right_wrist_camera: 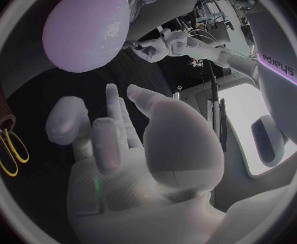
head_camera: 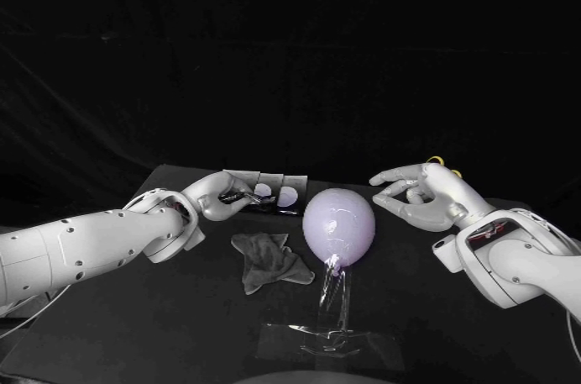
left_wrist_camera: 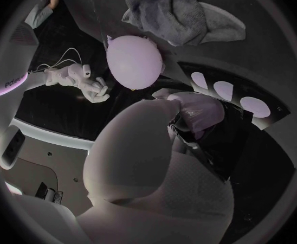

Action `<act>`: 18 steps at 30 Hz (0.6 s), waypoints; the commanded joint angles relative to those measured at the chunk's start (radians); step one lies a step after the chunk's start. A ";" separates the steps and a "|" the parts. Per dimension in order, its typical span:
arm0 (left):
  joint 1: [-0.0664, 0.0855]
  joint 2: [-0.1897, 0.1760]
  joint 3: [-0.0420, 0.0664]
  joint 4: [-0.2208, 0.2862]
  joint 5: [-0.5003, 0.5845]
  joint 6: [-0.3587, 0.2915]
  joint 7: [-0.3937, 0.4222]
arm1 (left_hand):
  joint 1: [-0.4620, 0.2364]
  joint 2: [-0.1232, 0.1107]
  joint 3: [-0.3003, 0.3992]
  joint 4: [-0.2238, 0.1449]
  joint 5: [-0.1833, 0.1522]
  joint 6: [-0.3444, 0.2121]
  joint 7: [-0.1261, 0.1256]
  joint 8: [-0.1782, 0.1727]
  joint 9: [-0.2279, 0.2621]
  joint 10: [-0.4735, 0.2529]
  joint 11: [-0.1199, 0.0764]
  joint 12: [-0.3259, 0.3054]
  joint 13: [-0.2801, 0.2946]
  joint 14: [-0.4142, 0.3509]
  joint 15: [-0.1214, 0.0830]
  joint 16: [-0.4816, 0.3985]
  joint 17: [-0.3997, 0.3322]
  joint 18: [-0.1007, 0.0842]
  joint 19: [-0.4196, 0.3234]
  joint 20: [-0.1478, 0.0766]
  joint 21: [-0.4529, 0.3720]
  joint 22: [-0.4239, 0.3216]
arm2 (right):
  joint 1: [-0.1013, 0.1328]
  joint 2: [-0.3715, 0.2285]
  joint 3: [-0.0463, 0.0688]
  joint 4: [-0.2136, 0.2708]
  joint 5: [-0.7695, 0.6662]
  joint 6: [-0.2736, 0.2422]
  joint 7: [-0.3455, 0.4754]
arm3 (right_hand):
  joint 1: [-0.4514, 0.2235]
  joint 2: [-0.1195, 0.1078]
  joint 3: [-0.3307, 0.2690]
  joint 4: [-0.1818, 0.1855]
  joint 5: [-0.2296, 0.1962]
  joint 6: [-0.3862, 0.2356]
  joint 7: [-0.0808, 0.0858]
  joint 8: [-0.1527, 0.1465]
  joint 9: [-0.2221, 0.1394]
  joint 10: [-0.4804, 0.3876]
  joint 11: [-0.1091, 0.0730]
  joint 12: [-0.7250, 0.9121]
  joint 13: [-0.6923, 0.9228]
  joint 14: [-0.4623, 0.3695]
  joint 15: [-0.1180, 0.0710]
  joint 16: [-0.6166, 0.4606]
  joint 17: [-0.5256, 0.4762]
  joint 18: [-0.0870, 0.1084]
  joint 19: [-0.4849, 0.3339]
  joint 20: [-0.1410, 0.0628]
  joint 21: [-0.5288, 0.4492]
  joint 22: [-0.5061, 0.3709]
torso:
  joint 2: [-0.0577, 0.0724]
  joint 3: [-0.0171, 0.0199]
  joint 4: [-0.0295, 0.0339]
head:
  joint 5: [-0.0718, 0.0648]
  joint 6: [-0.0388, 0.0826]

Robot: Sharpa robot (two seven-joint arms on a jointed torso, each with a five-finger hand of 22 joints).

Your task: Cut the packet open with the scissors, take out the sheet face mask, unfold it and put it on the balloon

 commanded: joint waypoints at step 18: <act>0.044 0.071 0.004 0.112 0.936 0.282 0.198 | -0.022 -0.001 0.024 -0.018 -0.001 -0.007 0.010 0.007 0.007 -0.001 0.007 -0.007 -0.002 0.002 0.003 -0.011 -0.007 -0.005 0.018 0.004 0.010 -0.002 | 0.114 0.083 0.008 -0.115 0.022 0.144 -0.062 | 0.034 0.015 0.001 0.012 -0.003 0.085 -0.030 0.040 0.021 0.090 -0.033 0.039 0.047 0.046 -0.024 0.024 0.058 -0.003 0.018 -0.022 0.073 0.147 | 0.001 0.0000 -0.0008 | -0.046 0.090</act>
